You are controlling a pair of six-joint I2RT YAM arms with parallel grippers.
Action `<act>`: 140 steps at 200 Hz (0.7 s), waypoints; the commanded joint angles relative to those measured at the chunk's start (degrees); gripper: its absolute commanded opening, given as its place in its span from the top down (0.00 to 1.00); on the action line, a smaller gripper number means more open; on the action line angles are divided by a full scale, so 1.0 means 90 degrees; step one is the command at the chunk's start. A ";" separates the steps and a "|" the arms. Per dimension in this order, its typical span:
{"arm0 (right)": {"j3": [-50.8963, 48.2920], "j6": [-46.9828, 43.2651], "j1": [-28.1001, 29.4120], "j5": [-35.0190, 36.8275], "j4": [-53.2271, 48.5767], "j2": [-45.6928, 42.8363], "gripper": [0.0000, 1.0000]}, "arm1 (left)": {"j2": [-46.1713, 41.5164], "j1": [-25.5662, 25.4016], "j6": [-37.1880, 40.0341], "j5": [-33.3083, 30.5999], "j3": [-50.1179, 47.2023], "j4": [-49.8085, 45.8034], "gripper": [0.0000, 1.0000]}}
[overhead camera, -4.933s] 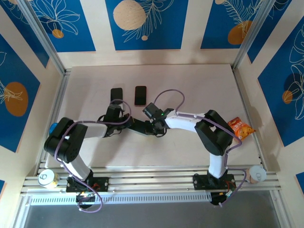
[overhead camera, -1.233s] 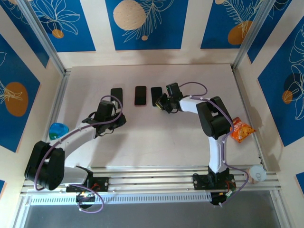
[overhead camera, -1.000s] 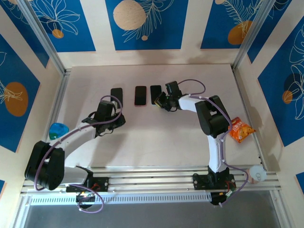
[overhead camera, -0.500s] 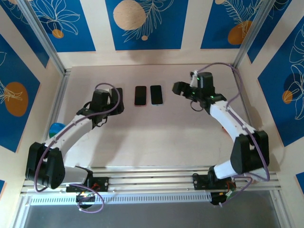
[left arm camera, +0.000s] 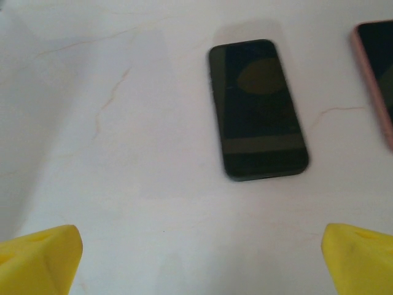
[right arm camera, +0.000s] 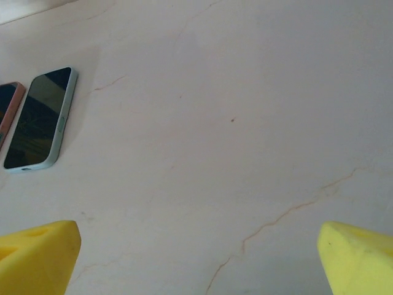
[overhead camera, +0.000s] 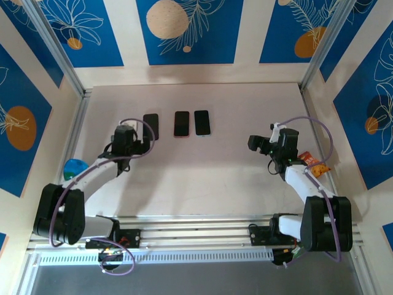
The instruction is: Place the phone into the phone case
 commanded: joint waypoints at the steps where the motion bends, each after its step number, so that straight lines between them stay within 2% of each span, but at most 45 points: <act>1: -0.0229 -0.0340 -0.0010 -0.0057 0.1301 0.0266 0.01 | -0.0303 0.0238 0.0388 -0.0219 -0.0664 0.1841 0.00; 17: -0.0446 -0.0480 0.0000 0.0024 0.2053 0.0531 0.01 | -0.0246 0.0438 0.0441 -0.0146 -0.1001 0.2501 0.00; 51: -0.0657 -0.0461 -0.0075 0.0019 0.3168 0.1138 0.01 | 0.0249 0.0748 0.0705 0.0202 -0.1048 0.2772 0.00; 69: -0.0730 -0.0499 -0.0041 -0.0056 0.3644 0.1504 0.01 | 0.0502 0.0819 0.0846 0.0265 -0.1343 0.3622 0.00; 96: -0.0983 -0.0486 -0.0045 -0.0205 0.4680 0.2072 0.01 | 0.1097 0.1067 0.0842 0.0964 -0.1706 0.4816 0.00; 107: -0.0927 -0.0509 -0.0072 -0.0271 0.4330 0.1938 0.01 | 0.1434 0.1082 0.0857 0.1113 -0.1789 0.5284 0.00; 116: -0.0939 -0.0499 -0.0083 -0.0304 0.4511 0.2023 0.01 | 0.1663 0.1082 0.0914 0.1137 -0.1856 0.5671 0.00; 140: -0.0840 -0.0578 -0.0004 -0.0145 0.4242 0.2004 0.01 | 0.1616 0.1104 0.0867 0.1193 -0.1865 0.5580 0.00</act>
